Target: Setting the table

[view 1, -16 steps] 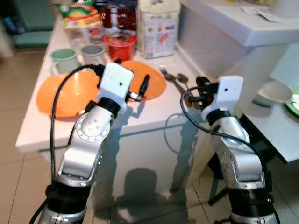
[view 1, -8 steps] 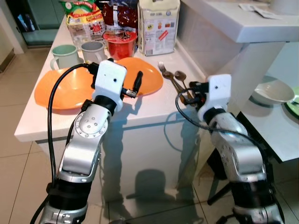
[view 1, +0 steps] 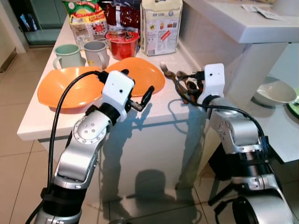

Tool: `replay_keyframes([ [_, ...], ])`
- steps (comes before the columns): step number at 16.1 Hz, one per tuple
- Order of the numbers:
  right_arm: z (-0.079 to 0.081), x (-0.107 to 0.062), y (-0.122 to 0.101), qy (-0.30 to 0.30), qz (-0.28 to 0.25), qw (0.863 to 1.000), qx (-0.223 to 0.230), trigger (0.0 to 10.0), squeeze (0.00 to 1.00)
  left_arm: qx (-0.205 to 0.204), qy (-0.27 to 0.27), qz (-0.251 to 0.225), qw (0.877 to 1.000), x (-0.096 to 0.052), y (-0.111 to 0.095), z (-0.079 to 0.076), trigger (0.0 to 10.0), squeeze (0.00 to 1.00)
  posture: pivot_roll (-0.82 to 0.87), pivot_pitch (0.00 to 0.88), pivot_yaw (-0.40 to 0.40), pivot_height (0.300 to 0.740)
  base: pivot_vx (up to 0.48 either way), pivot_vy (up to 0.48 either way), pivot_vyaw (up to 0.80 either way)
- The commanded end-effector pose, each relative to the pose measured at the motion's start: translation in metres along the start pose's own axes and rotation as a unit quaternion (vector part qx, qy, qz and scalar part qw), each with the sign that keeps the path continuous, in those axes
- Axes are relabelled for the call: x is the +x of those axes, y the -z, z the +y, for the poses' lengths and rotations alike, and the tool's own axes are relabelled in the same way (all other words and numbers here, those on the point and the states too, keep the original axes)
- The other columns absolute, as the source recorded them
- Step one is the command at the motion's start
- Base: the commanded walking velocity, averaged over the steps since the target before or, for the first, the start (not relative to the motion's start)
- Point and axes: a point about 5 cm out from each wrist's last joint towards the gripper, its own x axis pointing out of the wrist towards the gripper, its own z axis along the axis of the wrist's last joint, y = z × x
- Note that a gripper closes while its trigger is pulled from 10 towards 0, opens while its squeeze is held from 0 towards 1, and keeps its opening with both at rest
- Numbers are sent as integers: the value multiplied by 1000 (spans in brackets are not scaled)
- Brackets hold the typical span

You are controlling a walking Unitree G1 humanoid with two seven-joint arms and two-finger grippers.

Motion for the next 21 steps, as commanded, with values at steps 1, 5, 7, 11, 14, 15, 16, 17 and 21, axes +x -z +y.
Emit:
replay_keyframes([
  [1,-7,2,-5,13,7,1000,5,10000,1000,2,25,-13,1000,-3,-6,-3,10000,0,40,0,-21,740,0,0,0],
  [5,-17,9,6,17,47,998,25,10000,1000,-1,64,-8,998,-7,-5,-7,10000,0,37,0,-17,740,0,0,0],
  [7,-19,12,10,12,58,998,35,10000,1000,-2,70,-7,998,-7,-5,-8,10000,0,37,0,-10,740,0,0,0],
  [11,-21,20,10,-2,74,996,52,10000,1000,-3,86,-1,996,-8,-5,-10,10000,0,40,0,-7,740,0,0,0],
  [14,-20,26,6,-30,72,996,53,10000,0,-5,111,13,994,-11,-2,-14,10000,0,43,0,-6,740,0,0,0],
  [15,-20,28,4,-35,72,996,47,10000,0,-4,113,14,993,-12,-1,-14,10000,0,43,0,-6,740,0,0,0],
  [16,-20,30,3,-38,75,996,44,10000,0,-4,113,15,993,-12,-1,-15,10000,0,45,0,-7,740,0,0,0],
  [17,-19,31,5,-40,86,995,38,10000,0,-4,114,16,993,-12,-1,-15,10000,0,45,0,-7,740,0,0,0],
  [21,-24,32,21,-12,148,989,0,10000,0,-3,116,17,993,-12,-1,-15,10000,0,45,0,-8,740,0,0,0],
])
